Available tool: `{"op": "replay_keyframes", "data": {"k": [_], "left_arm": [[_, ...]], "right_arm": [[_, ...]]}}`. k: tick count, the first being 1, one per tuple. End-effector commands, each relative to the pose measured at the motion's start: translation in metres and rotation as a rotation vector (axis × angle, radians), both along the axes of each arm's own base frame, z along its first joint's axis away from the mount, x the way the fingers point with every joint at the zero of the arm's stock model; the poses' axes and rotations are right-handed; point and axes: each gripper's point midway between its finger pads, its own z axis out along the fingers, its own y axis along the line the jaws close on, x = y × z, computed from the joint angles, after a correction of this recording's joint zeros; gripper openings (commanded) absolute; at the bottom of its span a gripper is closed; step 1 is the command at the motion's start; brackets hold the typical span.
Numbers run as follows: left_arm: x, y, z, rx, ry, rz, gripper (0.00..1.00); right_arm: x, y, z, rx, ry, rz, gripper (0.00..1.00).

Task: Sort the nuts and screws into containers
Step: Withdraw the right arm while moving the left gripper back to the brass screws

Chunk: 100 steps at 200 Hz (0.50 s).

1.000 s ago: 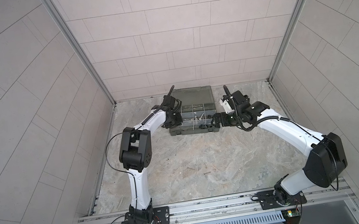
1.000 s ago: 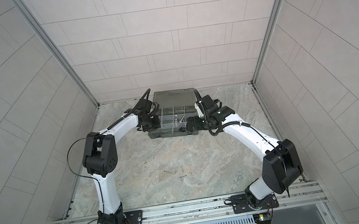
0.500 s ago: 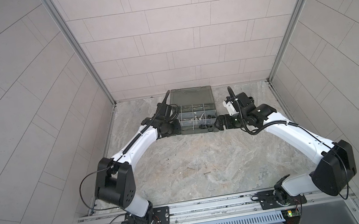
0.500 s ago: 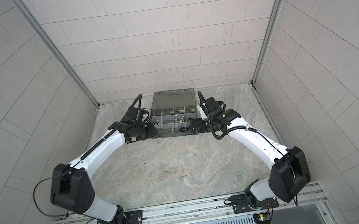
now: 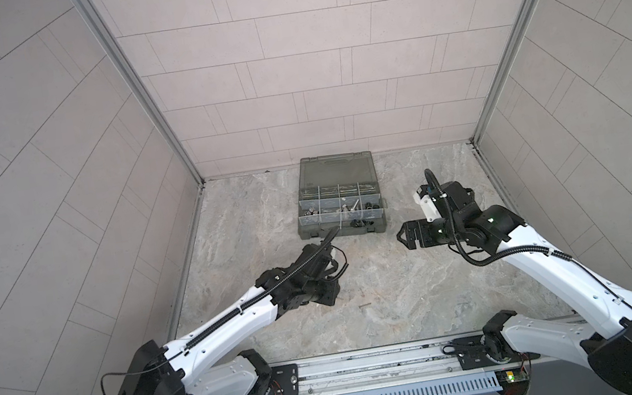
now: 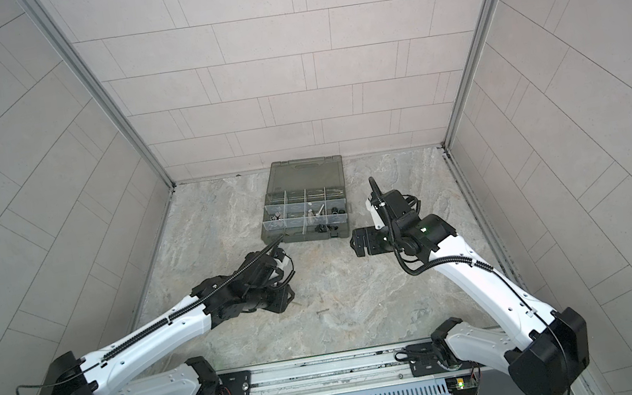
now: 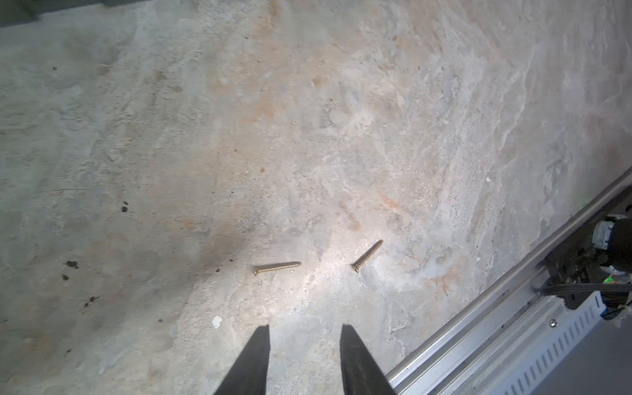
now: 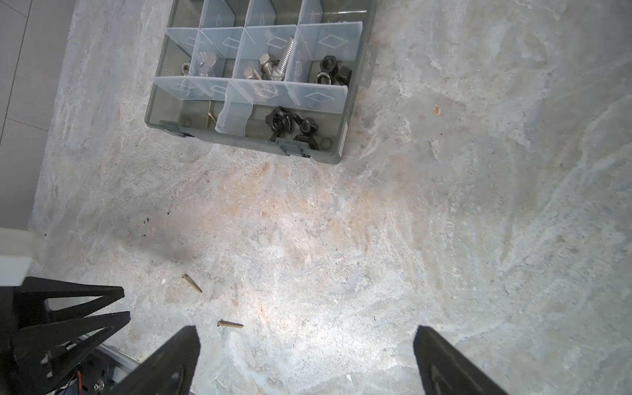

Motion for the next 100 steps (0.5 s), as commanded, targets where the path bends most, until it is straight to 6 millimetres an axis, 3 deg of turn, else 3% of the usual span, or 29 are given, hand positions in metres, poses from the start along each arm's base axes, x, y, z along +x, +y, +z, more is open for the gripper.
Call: {"op": "replay_keyframes", "data": {"k": [1,51,100], "left_arm": [[-0.004,-0.01,-0.007,0.056,-0.073,-0.066,0.39],[-0.025,-0.041,-0.04,0.225,-0.111,-0.284,0.4],[-0.024,-0.057,-0.042,0.282,-0.147,-0.376,0.41]], "right_arm": [[-0.014,-0.012,0.0,-0.022,0.008,-0.029,0.99],[-0.027,-0.016,0.008,-0.017,0.023,-0.029,0.99],[-0.031,-0.026,0.006,-0.026,0.029,-0.045,0.99]]}}
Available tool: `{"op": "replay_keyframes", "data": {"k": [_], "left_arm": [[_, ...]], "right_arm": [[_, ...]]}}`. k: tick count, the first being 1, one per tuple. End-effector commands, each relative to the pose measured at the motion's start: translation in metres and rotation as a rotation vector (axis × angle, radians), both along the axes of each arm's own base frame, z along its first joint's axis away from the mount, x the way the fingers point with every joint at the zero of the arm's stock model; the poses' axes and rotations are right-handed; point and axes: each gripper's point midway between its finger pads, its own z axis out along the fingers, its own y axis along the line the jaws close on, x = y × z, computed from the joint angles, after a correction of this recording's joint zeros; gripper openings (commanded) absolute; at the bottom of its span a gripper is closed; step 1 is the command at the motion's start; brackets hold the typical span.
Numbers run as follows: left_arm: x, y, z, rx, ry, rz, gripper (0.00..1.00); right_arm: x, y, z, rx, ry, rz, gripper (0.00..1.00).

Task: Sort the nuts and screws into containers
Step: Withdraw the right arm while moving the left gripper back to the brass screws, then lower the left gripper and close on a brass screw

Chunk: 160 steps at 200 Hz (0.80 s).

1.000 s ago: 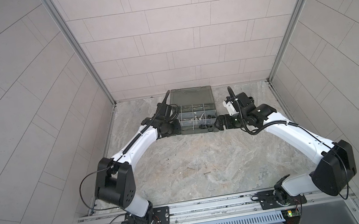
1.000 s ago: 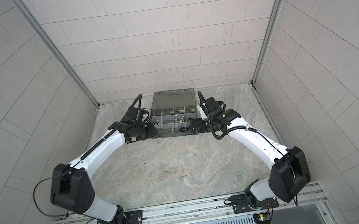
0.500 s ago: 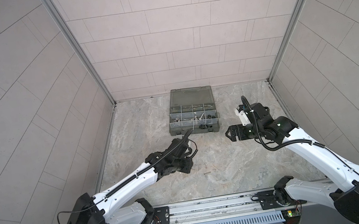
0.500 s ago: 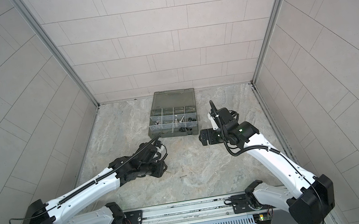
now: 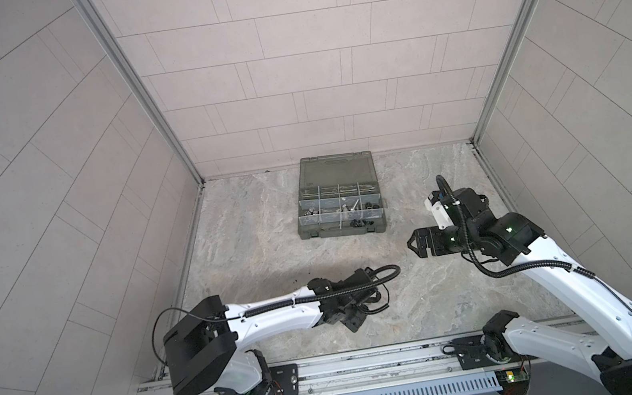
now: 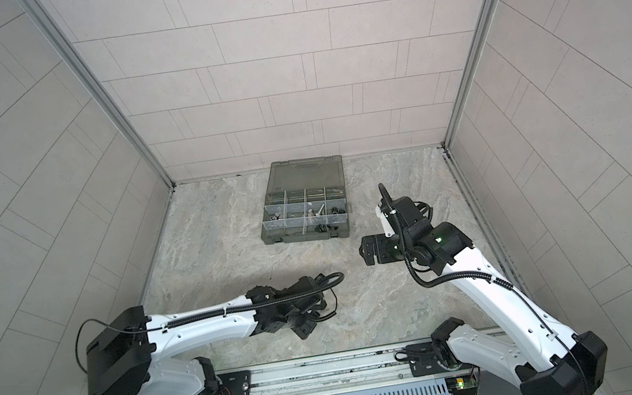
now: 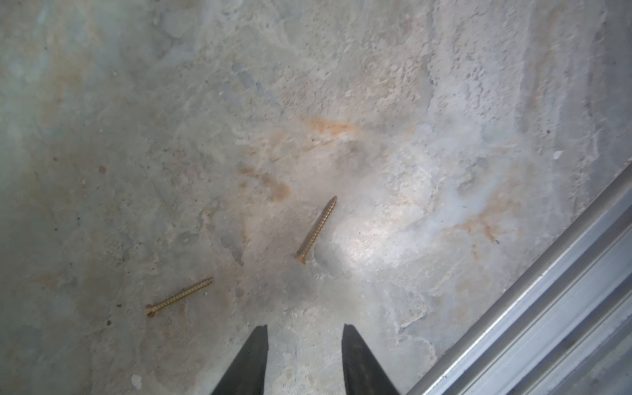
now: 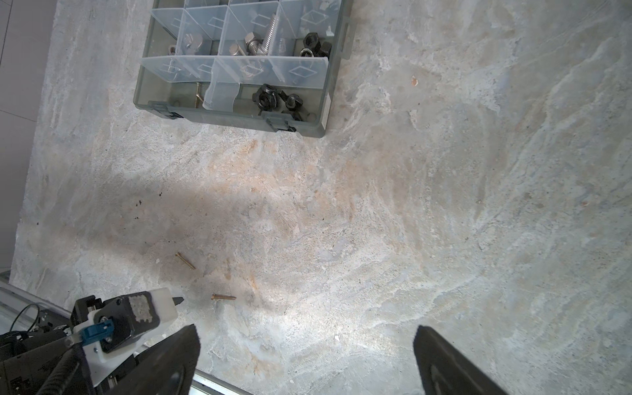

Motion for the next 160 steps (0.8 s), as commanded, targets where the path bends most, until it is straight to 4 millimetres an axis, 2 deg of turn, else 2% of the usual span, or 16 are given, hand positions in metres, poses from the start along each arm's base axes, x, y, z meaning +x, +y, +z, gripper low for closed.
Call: {"op": "replay_keyframes", "data": {"k": [1,33,92,160], "left_arm": [[0.011,-0.01,0.013,0.003,-0.068,-0.05,0.41],[0.015,-0.013,0.011,0.043,-0.086,-0.099,0.41],[0.01,-0.021,-0.014,0.118,-0.017,-0.168,0.41],[0.012,-0.028,-0.02,0.127,0.012,-0.18,0.36]], "right_arm": [[-0.005,-0.008,0.003,-0.007,0.002,-0.016,0.99],[-0.005,-0.014,0.002,0.012,0.01,-0.032,0.99],[-0.002,-0.026,-0.004,0.018,0.032,-0.071,0.99],[-0.001,-0.034,-0.008,0.024,0.041,-0.084,0.99]]}}
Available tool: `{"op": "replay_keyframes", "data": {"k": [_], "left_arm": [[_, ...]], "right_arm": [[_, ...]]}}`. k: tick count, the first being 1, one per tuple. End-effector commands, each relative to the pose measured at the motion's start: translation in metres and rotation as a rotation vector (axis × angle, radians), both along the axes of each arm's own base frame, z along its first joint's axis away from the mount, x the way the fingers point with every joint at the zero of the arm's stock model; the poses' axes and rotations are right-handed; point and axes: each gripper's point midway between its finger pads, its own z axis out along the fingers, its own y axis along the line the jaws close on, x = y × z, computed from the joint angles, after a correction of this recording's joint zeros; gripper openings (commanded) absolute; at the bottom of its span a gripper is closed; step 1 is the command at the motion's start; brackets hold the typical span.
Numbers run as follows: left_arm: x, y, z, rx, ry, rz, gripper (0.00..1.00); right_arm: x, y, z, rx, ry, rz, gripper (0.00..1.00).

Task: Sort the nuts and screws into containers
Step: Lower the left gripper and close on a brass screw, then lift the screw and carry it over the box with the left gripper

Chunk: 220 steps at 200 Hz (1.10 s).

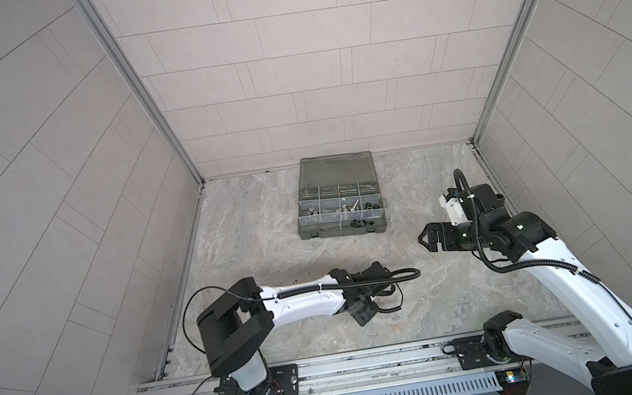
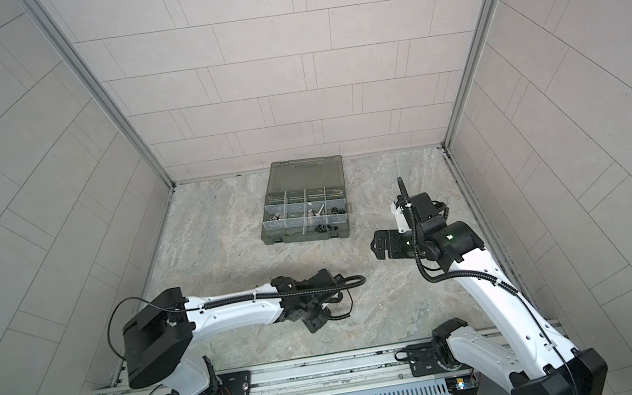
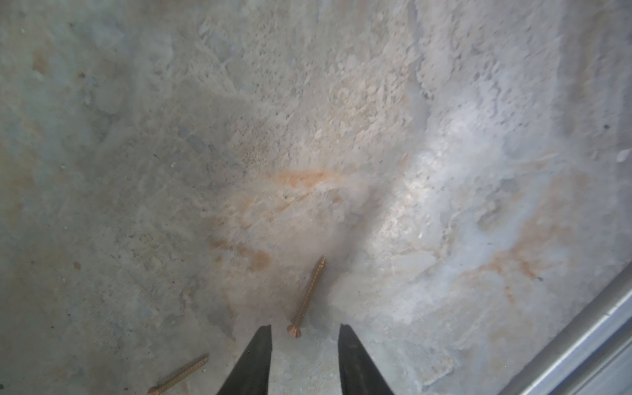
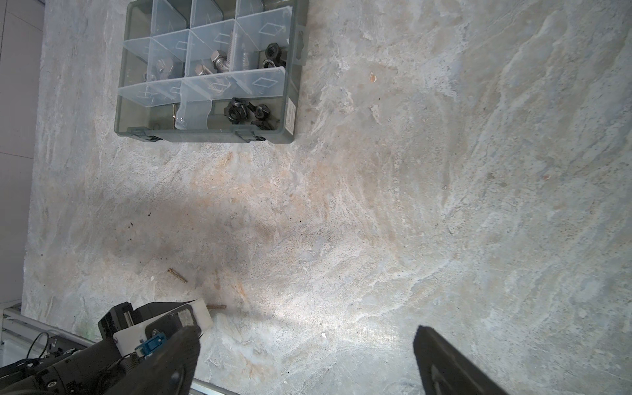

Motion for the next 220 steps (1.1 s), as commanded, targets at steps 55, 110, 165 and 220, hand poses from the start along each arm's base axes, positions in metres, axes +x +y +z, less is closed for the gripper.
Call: {"op": "replay_keyframes", "data": {"k": [55,110,165,220], "left_arm": [[-0.004,0.008,-0.022,0.075,0.07,0.005,0.33],[-0.003,0.009,-0.025,0.076,0.096,0.028,0.16],[-0.004,0.01,-0.023,0.076,0.108,0.044,0.04],[0.014,0.012,0.007,0.025,0.094,0.11,0.03]], "right_arm": [[-0.005,-0.008,-0.003,0.014,0.007,-0.004,0.99],[-0.007,-0.009,-0.003,0.023,-0.001,-0.009,0.99],[-0.008,-0.011,-0.001,0.024,-0.01,-0.017,0.99],[-0.006,-0.012,0.003,0.032,-0.019,-0.026,0.99]]}}
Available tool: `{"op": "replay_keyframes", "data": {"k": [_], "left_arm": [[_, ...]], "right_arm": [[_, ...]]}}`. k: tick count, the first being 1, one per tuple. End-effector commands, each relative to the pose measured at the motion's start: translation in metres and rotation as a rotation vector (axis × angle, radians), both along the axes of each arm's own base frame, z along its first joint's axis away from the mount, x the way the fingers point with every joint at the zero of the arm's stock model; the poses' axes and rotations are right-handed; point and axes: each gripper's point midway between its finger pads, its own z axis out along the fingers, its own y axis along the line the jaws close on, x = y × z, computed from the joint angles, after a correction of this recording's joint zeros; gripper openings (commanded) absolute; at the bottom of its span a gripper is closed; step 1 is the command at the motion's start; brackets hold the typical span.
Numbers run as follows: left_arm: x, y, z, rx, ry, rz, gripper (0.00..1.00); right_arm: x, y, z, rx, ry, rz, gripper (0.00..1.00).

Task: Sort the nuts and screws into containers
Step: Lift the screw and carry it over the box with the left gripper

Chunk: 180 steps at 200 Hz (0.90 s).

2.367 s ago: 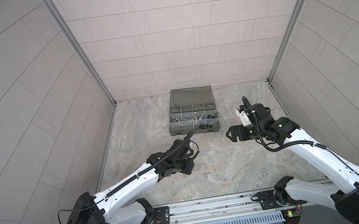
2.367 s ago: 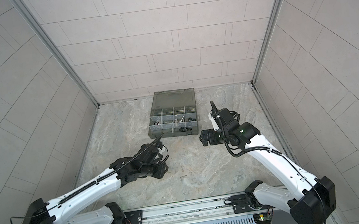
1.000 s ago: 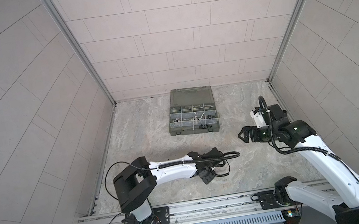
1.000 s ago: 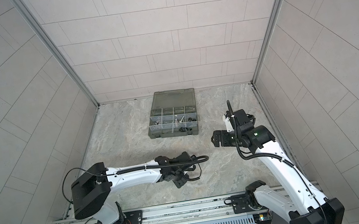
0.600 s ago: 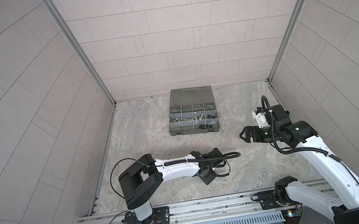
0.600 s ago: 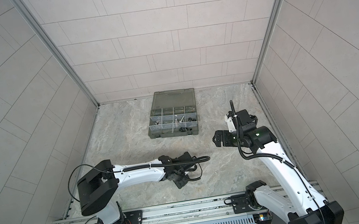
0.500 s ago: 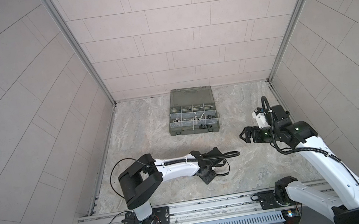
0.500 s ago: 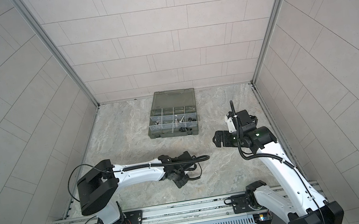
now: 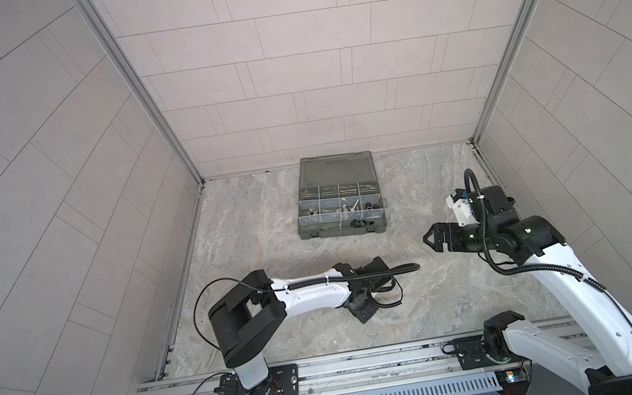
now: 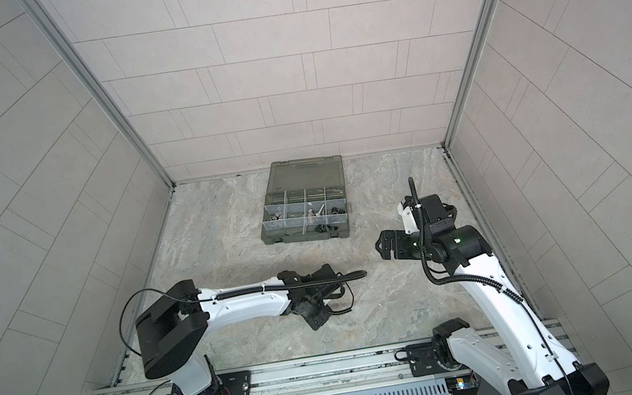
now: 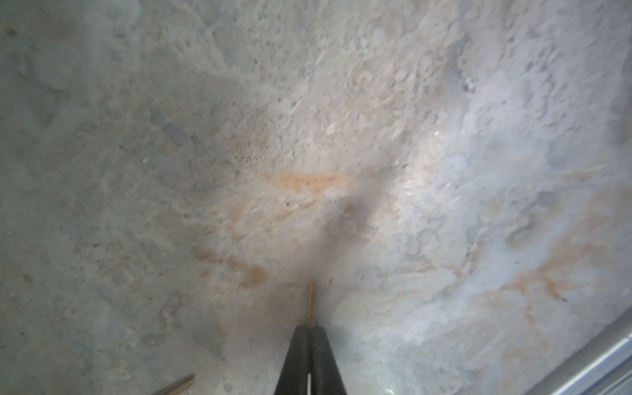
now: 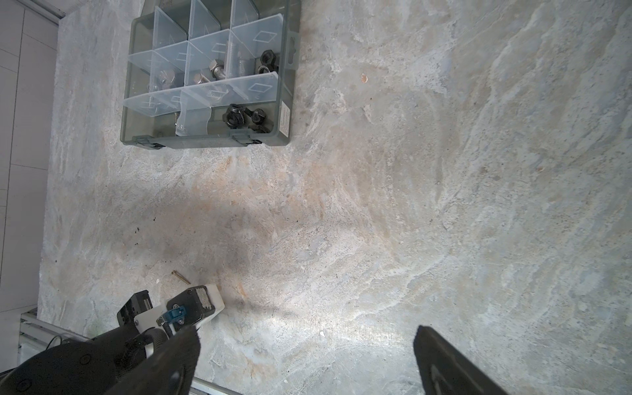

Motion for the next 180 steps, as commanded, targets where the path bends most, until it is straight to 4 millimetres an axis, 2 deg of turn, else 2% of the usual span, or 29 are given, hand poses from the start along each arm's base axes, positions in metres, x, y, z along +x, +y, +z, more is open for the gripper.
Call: {"op": "replay_keyframes", "data": {"k": [1,62,84,132,158,180], "left_arm": [[0.01,0.005,0.021,-0.02,0.003,0.053,0.03],[0.055,0.01,0.07,-0.134,-0.01,0.168,0.03],[0.082,0.015,0.089,-0.17,-0.013,0.224,0.03],[0.154,0.035,0.133,-0.181,-0.121,0.333,0.02],[0.192,0.046,0.142,-0.196,-0.128,0.402,0.02],[0.216,0.056,0.136,-0.183,-0.12,0.449,0.02]], "right_arm": [[-0.002,-0.003,0.002,-0.003,-0.007,-0.004,0.99],[0.004,0.004,0.007,0.047,-0.017,-0.008,0.99],[0.012,0.009,0.008,0.086,-0.023,-0.011,0.99],[0.025,0.02,0.003,0.137,-0.017,0.0,0.99],[0.028,0.02,0.002,0.133,-0.014,0.002,0.99],[0.029,0.019,0.002,0.124,-0.012,0.005,0.99]]}}
